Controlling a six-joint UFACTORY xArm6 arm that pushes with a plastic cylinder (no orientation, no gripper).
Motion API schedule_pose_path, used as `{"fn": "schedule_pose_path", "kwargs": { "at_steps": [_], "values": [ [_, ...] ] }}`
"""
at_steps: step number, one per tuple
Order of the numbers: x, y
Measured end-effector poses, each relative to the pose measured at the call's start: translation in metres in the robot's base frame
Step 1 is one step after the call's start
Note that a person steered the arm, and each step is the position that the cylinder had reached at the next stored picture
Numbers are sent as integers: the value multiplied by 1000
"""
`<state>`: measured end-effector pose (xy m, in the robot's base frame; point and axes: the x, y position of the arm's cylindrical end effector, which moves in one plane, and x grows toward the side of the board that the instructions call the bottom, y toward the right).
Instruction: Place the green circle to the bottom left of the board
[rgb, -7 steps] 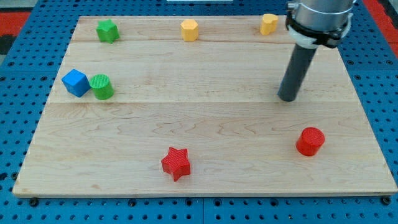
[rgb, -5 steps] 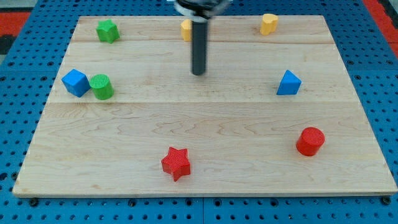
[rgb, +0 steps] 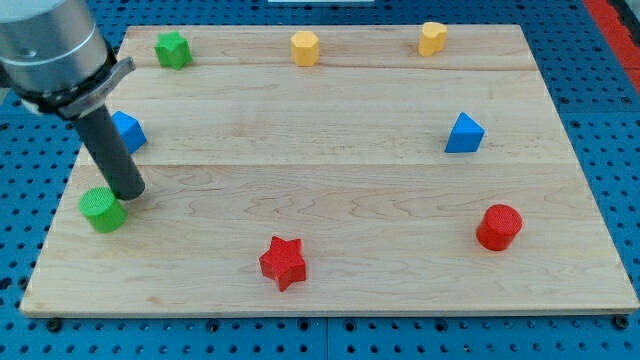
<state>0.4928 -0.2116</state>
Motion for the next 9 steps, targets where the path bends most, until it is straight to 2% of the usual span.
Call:
{"fn": "schedule_pose_path", "kwargs": {
  "at_steps": [1,3,4,5,6,8,9],
  "values": [
    [8,-2],
    [0,-56],
    [39,-51],
    [55,-47],
    [42,-38],
    [28,141],
    [31,162]
  ]
}}
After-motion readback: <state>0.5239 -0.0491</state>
